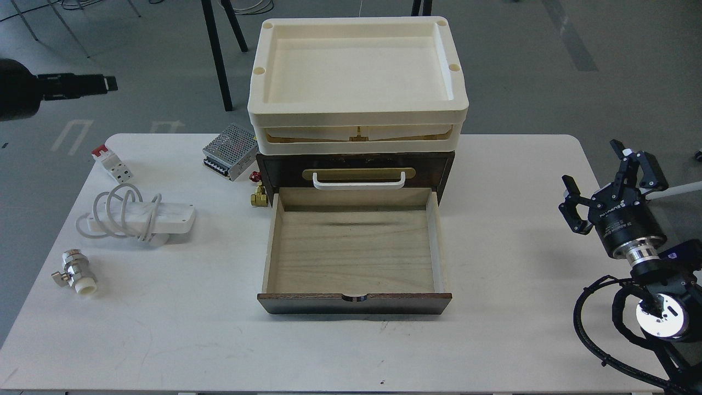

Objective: Put charging cable into cabinet
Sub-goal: 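Lower the left gripper onto the white charging cable and grasp it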

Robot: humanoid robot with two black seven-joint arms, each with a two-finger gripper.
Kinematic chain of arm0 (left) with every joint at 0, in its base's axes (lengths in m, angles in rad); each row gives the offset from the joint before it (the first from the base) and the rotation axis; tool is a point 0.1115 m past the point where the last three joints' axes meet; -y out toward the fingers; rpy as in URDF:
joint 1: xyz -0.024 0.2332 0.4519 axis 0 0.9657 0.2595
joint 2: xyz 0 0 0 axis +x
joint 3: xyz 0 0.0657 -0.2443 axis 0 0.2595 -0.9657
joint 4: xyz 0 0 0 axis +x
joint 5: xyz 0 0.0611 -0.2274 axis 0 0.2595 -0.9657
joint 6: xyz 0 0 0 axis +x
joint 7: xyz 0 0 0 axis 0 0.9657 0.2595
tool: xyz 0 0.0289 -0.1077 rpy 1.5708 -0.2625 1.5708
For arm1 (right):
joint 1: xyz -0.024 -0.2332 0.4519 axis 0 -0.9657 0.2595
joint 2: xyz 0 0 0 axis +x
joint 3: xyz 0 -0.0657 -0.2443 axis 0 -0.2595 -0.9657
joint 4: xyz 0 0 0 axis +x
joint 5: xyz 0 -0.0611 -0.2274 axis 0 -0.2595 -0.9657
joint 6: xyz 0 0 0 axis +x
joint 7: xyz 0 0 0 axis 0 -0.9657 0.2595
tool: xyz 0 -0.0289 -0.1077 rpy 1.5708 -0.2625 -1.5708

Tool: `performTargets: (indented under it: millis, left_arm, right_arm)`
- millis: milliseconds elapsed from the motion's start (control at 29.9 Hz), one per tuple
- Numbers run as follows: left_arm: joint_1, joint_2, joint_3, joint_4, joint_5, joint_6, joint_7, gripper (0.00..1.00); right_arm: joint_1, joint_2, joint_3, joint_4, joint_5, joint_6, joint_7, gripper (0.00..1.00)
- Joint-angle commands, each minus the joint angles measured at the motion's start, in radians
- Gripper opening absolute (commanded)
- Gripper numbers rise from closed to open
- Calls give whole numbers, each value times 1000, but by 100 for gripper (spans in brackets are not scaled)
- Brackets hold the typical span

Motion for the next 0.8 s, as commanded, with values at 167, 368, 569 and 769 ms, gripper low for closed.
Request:
performTargets:
  millis: [167,368,569,769]
  left_arm:
    - [115,-48,112,32,-12,96,0,98]
    - [189,-169,110,212,-18,203,0,98]
    - [224,-277,112,356,-28,217,0,98]
    - [251,-317,114,392,-26,220,0,86]
  right_arm:
    - [1,1,0,0,0,0,0,99]
    - [1,1,0,0,0,0,0,99]
    - [1,1,0,0,0,0,0,99]
    - [1,1,0,0,0,0,0,99]
